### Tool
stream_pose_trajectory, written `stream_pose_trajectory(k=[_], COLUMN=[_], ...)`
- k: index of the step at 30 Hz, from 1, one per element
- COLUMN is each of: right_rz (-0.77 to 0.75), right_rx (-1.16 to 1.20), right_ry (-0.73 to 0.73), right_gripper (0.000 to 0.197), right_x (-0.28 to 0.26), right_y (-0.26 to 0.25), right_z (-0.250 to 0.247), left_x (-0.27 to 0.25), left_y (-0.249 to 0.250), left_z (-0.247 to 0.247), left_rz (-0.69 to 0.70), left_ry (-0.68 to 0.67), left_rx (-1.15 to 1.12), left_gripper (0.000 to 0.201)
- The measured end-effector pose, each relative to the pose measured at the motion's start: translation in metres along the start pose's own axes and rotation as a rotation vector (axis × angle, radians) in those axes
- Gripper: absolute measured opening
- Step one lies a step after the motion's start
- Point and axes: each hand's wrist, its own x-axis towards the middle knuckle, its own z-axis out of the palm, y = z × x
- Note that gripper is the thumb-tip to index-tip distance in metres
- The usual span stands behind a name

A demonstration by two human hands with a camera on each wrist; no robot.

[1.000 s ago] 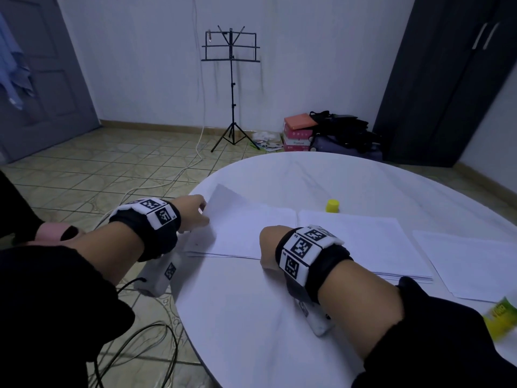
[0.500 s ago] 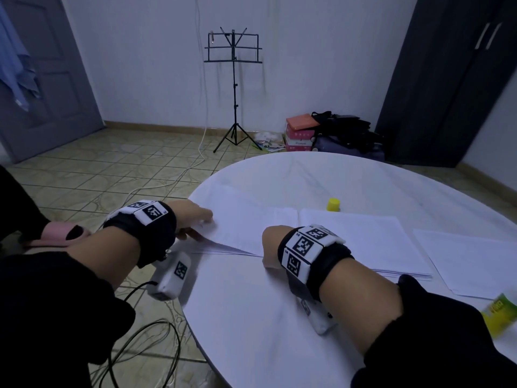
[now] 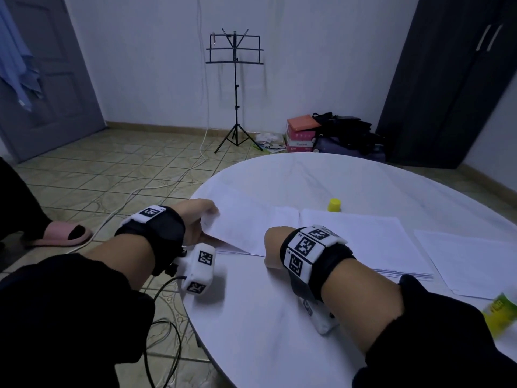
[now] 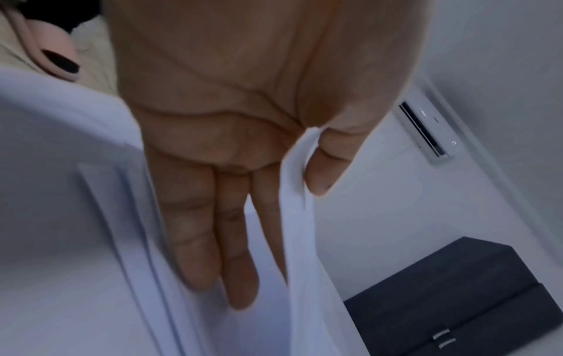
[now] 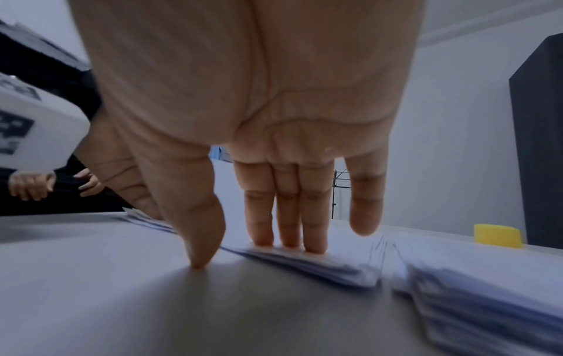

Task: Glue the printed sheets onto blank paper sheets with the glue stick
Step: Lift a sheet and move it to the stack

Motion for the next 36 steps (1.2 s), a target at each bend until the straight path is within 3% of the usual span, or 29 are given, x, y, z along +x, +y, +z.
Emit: stream_pose_trajectory(k=[2,4,8,11,13,14,20,23,26,28,33,36], right_rz=[0.002,-0.036,-0.067,-0.079,-0.066,-0.072,-0.186,-0.347,-0.432,-0.391,-0.126,0.002], right_rx=[0.004,0.060,0.057,0.251,0.396,0.409,0.264,0.314,0.307,0.262,0.264,0.253], right_ry=[-0.035,0.020,0.021,0.104,0.137,0.149,0.336,0.256,0.172,0.140,0.053,0.060], right_gripper=[0.026,0.020,0.035,0.013,0.037,0.040,0.035,0.037,0.052,0.054,0.069,0.063], right_x=[0.001,-0.002,-0.006,-0.007,-0.012,-0.013,-0.025,-0.032,-0.034,-0.028,-0.024,-0.020], right_y=[0.001,0.004,0.009,0.015,0.020,0.020,-0.008,-0.027,-0.040,-0.044,-0.033,-0.022], right_z=[0.002,0.000,0.001,0.007,0.011,0.012,0.008,0.005,0.005,0.007,0.013,0.015], left_x=[-0.004,-0.008,-0.010,-0.011,-0.008,-0.007,-0.002,-0.001,0.001,0.001,-0.003,-0.003], left_y=[0.000,-0.001,-0.002,-0.002,-0.002,-0.002,-0.003,-0.003,-0.002,-0.001,-0.001,-0.002], left_z=[-0.001,-0.001,-0.002,-0.001,-0.001,0.000,-0.001,-0.001,-0.002,-0.002,0.000,0.000], left_rz=[-0.027,-0.052,-0.068,-0.061,-0.070,-0.073,-0.070,-0.082,-0.095,-0.099,-0.080,-0.087], left_ry=[-0.036,-0.051,-0.044,-0.044,-0.031,-0.027,-0.015,-0.036,-0.051,-0.057,-0.025,-0.018], left_rx=[0.051,0.097,0.101,0.082,0.074,0.074,0.062,0.083,0.122,0.119,0.041,0.034], left_gripper=[0.027,0.025,0.011,0.007,0.009,0.010,0.008,0.006,0.011,0.009,0.002,0.007])
